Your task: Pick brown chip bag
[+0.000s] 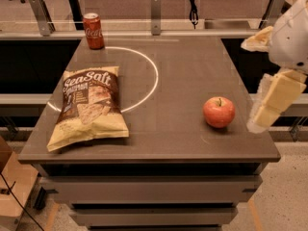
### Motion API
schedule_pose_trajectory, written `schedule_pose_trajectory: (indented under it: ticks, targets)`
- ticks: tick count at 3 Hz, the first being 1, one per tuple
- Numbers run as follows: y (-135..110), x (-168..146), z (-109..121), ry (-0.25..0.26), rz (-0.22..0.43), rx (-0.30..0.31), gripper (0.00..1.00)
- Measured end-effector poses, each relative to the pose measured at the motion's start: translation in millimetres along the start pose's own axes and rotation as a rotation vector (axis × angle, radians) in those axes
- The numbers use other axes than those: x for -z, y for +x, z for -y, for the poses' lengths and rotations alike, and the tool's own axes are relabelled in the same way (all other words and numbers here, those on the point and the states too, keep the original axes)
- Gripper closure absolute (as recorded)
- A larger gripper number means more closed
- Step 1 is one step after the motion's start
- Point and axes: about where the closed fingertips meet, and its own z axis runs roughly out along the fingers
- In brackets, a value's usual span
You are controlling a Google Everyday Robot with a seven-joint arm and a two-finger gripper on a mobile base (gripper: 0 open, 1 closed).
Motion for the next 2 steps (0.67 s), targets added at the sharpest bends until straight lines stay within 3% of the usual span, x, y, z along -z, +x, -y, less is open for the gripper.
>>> schedule_pose_trajectory:
  ticks: [1,2]
  targets:
    - [-41,-14,0,-0.024,0.16,0.082,0.0]
    - [-86,-36,1,-0.057,0.282,0.116,0.0]
